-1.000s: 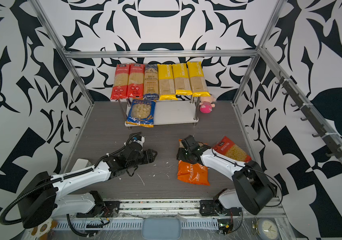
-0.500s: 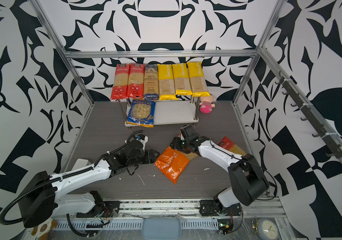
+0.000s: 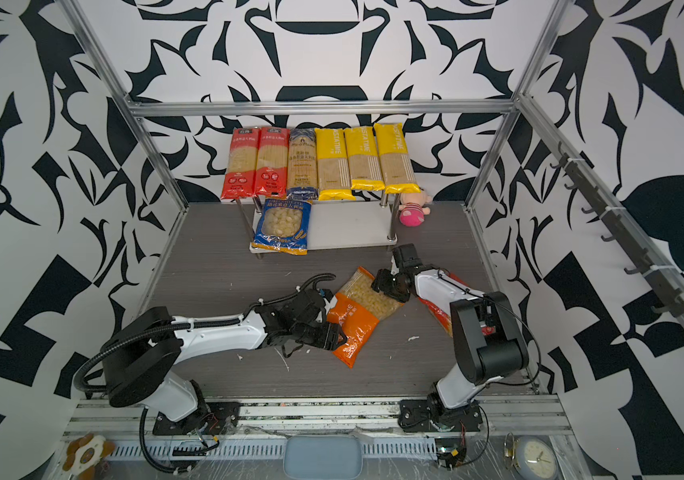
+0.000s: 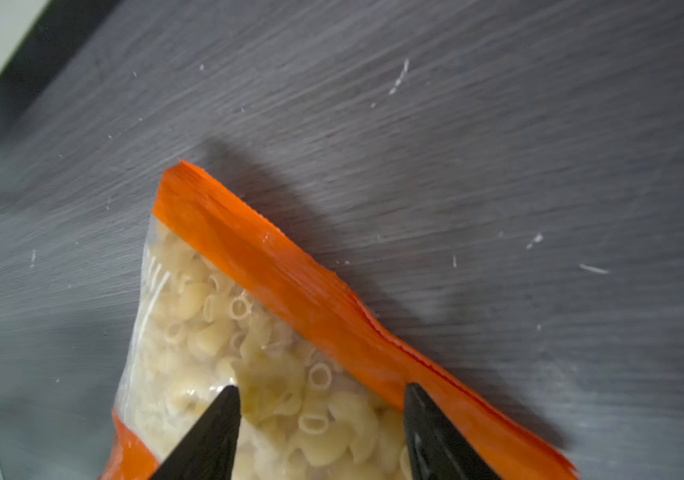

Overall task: Place and organize the pasta boxes and bags onto the shelf
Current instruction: 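Grip the orange macaroni bag with both grippers and lift it, then turn the orange macaroni bag upright between both grippers above the table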

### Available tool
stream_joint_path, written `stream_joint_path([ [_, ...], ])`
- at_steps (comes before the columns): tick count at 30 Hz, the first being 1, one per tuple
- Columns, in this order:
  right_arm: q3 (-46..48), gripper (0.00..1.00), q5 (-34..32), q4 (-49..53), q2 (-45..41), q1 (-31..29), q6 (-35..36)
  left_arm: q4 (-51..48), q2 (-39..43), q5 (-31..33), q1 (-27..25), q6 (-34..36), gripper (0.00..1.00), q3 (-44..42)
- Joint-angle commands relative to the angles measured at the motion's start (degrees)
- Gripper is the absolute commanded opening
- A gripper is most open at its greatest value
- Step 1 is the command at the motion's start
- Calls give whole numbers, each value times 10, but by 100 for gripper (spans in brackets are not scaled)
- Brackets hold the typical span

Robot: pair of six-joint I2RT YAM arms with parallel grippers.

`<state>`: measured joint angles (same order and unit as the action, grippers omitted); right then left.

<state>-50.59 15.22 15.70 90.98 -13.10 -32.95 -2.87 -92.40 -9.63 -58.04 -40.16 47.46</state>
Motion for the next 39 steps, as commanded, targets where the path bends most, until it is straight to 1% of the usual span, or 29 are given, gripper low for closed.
stream_joint_path([
  [1,18,62,27,21,-23,-2,13,-29,-14,20,7,18,69,19],
  [3,42,61,46,39,-45,-3,16,-48,-27,41,23,19,68,28],
  [5,73,60,58,64,-76,-6,20,-52,-42,49,41,22,67,30],
  [7,99,60,59,87,-112,-12,21,-53,-54,59,58,32,67,34],
  [9,130,60,61,97,-152,-27,6,-59,-67,66,76,45,67,44],
  [12,167,59,59,93,-199,-88,-42,-67,-87,74,107,72,67,73],
  [14,187,59,53,64,-214,-155,-93,-79,-102,81,129,92,67,105],
  [17,191,59,40,18,-201,-256,-160,-87,-118,92,156,116,67,148],
  [19,177,59,48,-5,-186,-294,-182,-98,-121,93,173,127,67,175],
  [21,154,59,64,-11,-177,-307,-185,-119,-110,99,184,140,66,193],
  [24,126,60,79,-1,-188,-305,-167,-149,-57,119,192,153,67,189],
  [27,88,61,80,56,-198,-266,-105,-167,15,124,193,140,68,151],
  [30,66,64,83,87,-205,-191,-36,-158,87,92,191,88,68,83],
  [32,51,66,71,97,-197,-133,6,-123,134,60,182,29,69,19],
  [34,38,68,69,92,-173,-91,32,-89,170,45,165,-20,71,-33],
  [36,25,69,61,78,-136,-66,43,-62,184,43,138,-58,73,-63],
  [38,13,69,58,61,-94,-54,46,-34,176,43,113,-82,74,-82],
  [39,10,70,58,54,-77,-53,46,-16,167,37,109,-94,75,-92],
])
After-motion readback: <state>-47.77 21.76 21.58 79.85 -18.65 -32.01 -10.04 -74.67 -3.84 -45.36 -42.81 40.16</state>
